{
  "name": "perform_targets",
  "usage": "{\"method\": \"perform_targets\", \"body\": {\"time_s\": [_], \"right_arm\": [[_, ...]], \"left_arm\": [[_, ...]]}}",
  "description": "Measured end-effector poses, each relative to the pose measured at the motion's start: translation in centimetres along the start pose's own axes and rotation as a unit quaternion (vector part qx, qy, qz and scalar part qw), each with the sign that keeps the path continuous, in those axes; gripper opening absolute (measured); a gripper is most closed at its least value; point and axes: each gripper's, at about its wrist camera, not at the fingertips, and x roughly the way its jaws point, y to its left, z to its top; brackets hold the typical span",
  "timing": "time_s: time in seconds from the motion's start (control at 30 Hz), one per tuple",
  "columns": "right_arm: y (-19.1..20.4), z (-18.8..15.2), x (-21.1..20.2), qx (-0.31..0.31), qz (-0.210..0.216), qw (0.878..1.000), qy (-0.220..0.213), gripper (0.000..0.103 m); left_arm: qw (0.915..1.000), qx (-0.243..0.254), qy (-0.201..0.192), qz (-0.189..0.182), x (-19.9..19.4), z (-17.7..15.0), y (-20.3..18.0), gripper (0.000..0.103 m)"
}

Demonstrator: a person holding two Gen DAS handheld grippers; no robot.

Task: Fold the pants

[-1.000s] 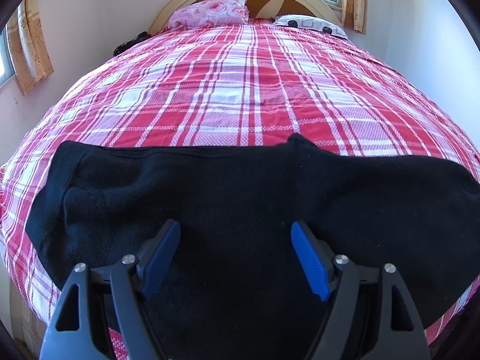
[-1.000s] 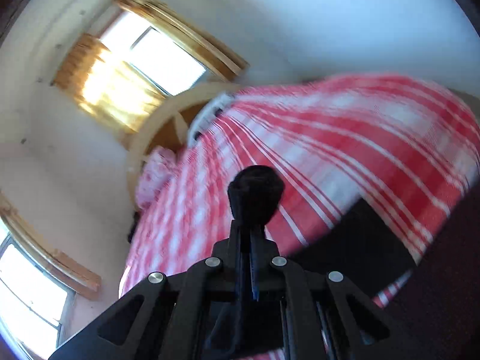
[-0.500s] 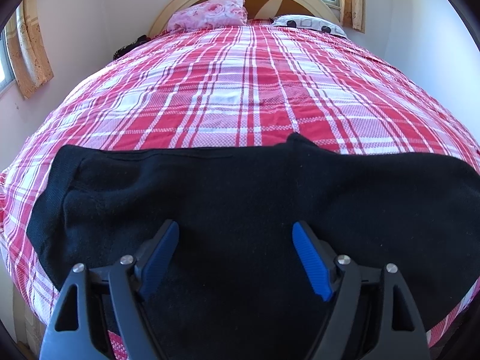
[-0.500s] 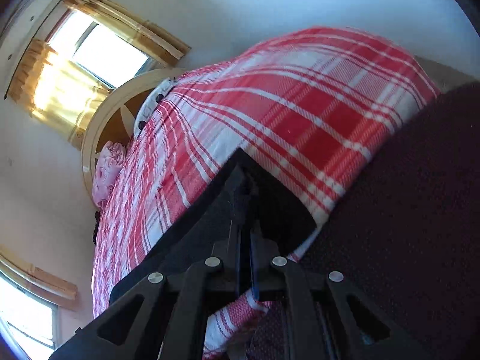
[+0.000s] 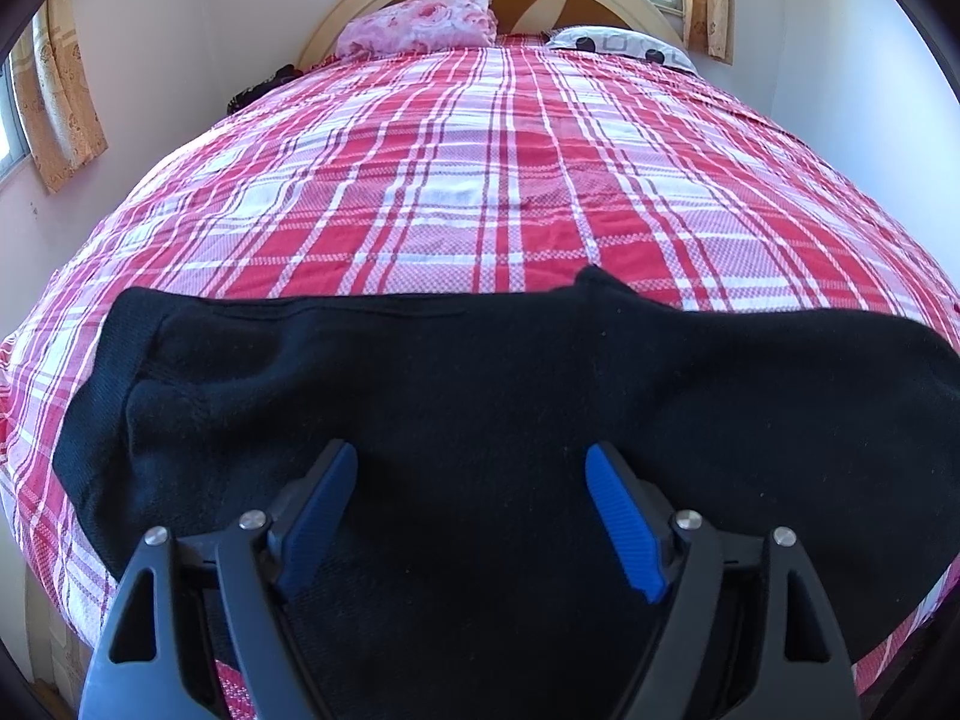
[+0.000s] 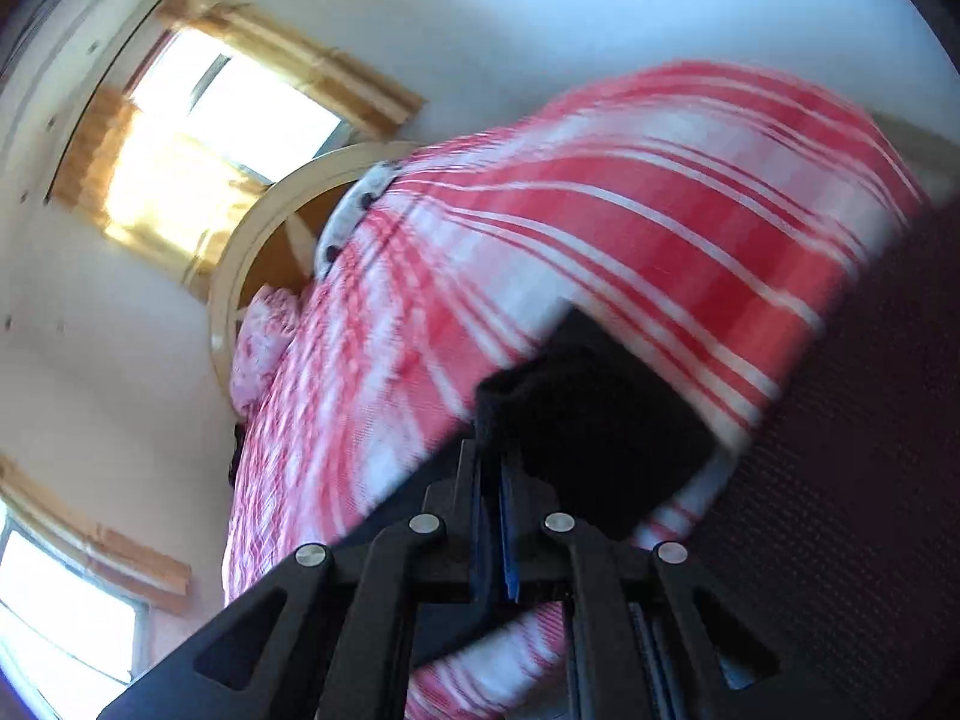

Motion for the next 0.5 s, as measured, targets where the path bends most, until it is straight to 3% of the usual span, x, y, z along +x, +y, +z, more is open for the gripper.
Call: {"method": "perform_targets", "body": {"time_s": [0.17, 0.27, 0.37, 0.43, 0.5], "right_arm": [[5.4, 3.3, -0.8, -0.029, 0.097, 0.994, -0.032, 0.006], [5.8, 3.7, -2.5, -0.029, 0.171, 0.983, -0.057, 0.006], [2.8, 2.4, -2.1, -0.013, 0.131, 0.991, -0.039, 0.006], [-1.3, 0.9, -0.2, 0.025, 0.069, 0.997, 0.015, 0.006], [-5.7, -1.3, 0.5, 0.064, -0.003, 0.997, 0.041, 0.006]], "left_arm": [[1.0, -0.006, 0.003, -0.004, -0.1, 0.1, 0.2, 0.082], [1.0, -0.005, 0.002, -0.003, -0.1, 0.1, 0.2, 0.082], [1.0, -0.004, 0.0, 0.0, 0.0, 0.1, 0.2, 0.082], [1.0, -0.001, -0.001, 0.002, 0.0, 0.1, 0.1, 0.083], [1.0, 0.001, -0.001, 0.0, 0.0, 0.2, 0.2, 0.083]]}}
